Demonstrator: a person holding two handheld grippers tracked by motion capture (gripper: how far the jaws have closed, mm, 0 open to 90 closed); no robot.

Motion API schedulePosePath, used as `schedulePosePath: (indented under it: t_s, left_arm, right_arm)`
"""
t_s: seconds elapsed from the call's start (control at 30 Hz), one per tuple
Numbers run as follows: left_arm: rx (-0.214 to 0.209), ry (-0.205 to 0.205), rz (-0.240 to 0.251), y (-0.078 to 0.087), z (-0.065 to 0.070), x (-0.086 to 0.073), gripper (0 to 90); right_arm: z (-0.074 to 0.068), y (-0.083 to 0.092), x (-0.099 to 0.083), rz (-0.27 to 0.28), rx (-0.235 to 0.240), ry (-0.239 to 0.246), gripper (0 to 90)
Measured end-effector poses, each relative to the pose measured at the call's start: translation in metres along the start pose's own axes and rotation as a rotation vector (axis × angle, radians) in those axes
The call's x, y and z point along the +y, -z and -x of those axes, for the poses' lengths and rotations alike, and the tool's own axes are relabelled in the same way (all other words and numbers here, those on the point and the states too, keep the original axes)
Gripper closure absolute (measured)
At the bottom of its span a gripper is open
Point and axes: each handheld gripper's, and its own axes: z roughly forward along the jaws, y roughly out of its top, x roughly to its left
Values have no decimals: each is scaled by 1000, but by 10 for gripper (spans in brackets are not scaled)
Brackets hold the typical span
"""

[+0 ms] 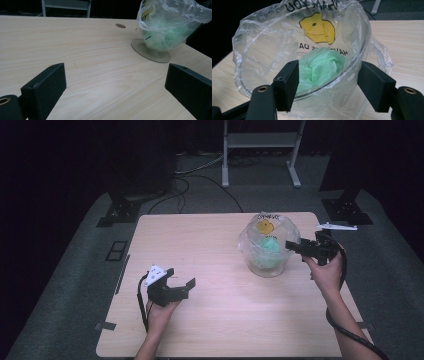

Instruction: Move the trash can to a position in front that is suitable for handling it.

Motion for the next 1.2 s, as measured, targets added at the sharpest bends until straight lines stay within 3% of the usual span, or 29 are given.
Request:
schedulePosePath:
  t_s: [0.13, 0.37, 0.47, 0.87, 1.2]
  left_arm:
    - [-1, -2, 2, -1, 1, 0, 24]
    - [-7, -3, 9, 0, 2, 1, 24]
    - [-14, -1, 9, -1, 1, 1, 24]
    - [-46, 12, 30, 2, -1, 4, 24]
    - [-51, 18, 64, 7, -2, 11, 24]
  right_arm:
    - [-8, -6, 1, -4, 1, 15, 324]
    - [-36, -27, 3, -23, 41, 57, 314]
    - [-57, -39, 2, -15, 64, 92, 315]
    - [-114, -72, 2, -67, 137, 156, 298]
    - [-143, -91, 2, -98, 163, 181, 293]
